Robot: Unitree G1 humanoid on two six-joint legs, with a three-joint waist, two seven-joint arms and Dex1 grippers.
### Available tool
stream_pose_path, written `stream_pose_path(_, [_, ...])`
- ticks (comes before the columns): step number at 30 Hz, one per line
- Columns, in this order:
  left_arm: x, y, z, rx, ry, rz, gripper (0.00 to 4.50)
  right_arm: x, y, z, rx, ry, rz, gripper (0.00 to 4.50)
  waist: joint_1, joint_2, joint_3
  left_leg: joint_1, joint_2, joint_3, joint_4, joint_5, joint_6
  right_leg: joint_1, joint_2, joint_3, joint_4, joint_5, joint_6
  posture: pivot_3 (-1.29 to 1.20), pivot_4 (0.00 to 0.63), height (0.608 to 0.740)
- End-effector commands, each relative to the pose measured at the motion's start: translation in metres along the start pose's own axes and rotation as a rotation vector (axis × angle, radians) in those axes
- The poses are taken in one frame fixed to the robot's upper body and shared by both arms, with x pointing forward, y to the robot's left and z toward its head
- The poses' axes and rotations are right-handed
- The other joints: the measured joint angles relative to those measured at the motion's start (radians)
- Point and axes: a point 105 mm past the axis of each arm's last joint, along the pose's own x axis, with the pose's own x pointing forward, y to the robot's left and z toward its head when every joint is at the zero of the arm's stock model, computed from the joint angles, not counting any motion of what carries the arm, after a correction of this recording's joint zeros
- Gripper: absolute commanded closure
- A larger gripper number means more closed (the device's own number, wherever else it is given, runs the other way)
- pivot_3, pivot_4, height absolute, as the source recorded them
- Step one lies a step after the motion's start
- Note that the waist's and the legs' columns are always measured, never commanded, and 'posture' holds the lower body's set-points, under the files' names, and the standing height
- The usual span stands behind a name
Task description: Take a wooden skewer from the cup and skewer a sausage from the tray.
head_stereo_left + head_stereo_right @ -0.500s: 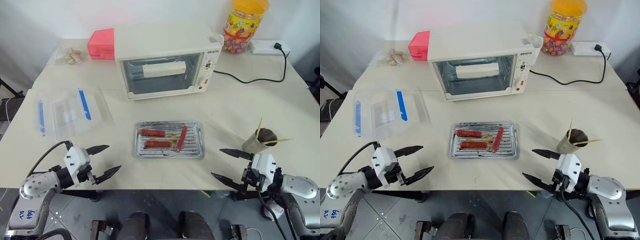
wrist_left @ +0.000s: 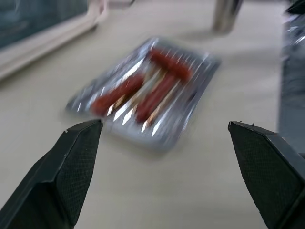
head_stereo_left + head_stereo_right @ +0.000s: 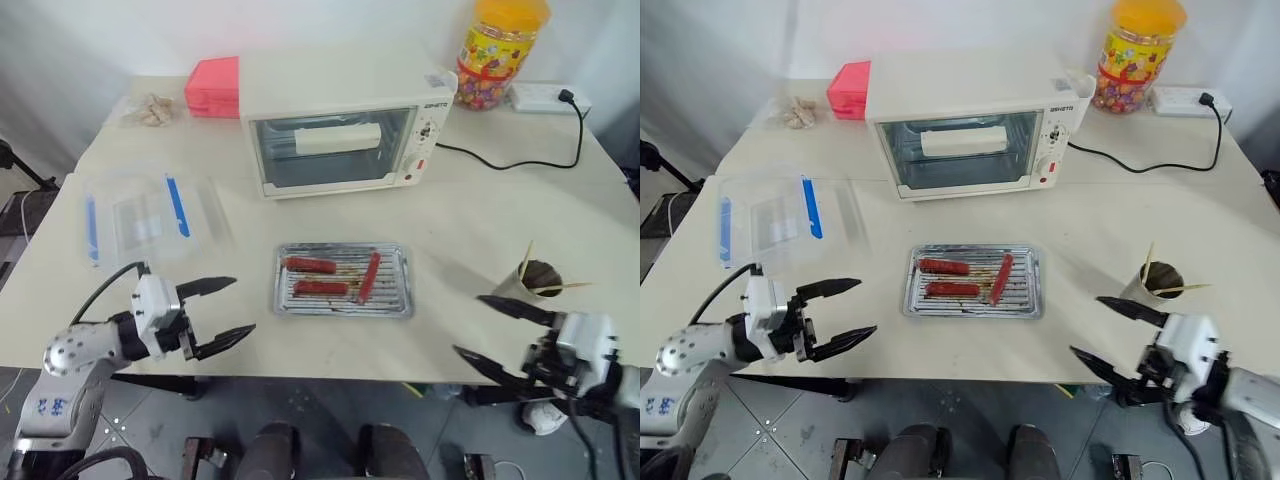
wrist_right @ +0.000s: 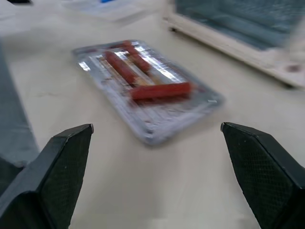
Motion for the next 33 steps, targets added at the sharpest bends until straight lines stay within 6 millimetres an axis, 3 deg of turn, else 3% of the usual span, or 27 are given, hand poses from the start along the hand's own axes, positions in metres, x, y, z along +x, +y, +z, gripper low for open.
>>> stream_pose_path(1, [0.012,-0.012,0.005,0.008,0.002,-0.135,0.0,-0.033,-0.011,0.009,-0.05,0.038,-0.157,0.03,-0.002,0.0,0.0,0.0,0.0,0.0,0.0,0.0,0.0,0.0,0.0,0.0,0.0,0.0,0.0,0.0,0.15,0.74])
stream_pose_path(7, [0.021,-0.019,0.004,-0.046,-0.017,-0.225,0.0,-0.095,-0.027,-0.013,-0.033,0.19,-0.404,0.03,-0.015,0.0,0.0,0.002,0.001,0.004,-0.002,0.0,0.0,0.0,0.002,0.003,-0.001,0.0,0.0,0.0,0.15,0.74])
stream_pose_path(10, [0.024,-0.019,0.004,-0.039,-0.03,-0.238,0.0,-0.11,-0.035,-0.03,-0.001,0.241,-0.455,0.03,-0.015,0.0,0.0,0.003,0.001,0.004,-0.002,0.0,0.0,0.0,0.001,0.004,-0.001,0.0,0.0,0.0,0.15,0.74])
stream_pose_path(12, [0.028,-0.018,0.005,-0.017,-0.043,-0.235,0.0,-0.107,-0.047,-0.028,-0.013,0.231,-0.458,0.03,-0.015,0.0,0.0,0.002,0.001,0.004,-0.002,0.0,0.0,0.0,0.001,0.005,-0.001,0.0,0.0,0.0,0.15,0.74])
stream_pose_path(18, [0.031,-0.017,0.009,-0.075,-0.063,-0.25,0.0,-0.083,-0.083,0.01,-0.014,0.185,-0.308,0.03,-0.028,0.003,-0.001,0.006,0.001,0.009,-0.002,0.0,0.001,0.0,0.001,0.008,-0.001,0.0,0.0,0.0,0.15,0.74])
stream_pose_path(23, [0.036,-0.018,0.013,-0.072,-0.101,-0.223,0.0,-0.06,-0.105,0.044,0.023,0.267,-0.091,0.03,-0.027,0.003,0.0,0.003,0.001,0.008,-0.002,0.0,0.003,-0.001,0.001,0.007,0.0,0.0,0.0,0.0,0.15,0.74])
stream_pose_path(27, [0.038,-0.023,0.01,-0.08,-0.1,-0.224,0.0,-0.046,-0.119,0.049,0.039,0.346,-0.002,0.03,-0.023,0.0,0.0,0.001,0.001,0.006,0.0,0.001,0.003,-0.001,0.0,0.005,-0.001,0.0,0.001,0.0,0.15,0.74])
stream_pose_path(33, [0.04,-0.03,0.01,-0.083,-0.105,-0.212,0.0,-0.034,-0.135,0.036,0.088,0.471,0.092,0.03,-0.026,0.0,0.0,-0.001,0.0,0.005,0.001,0.001,0.003,-0.001,0.0,0.003,-0.002,0.0,0.001,0.0,0.15,0.74])
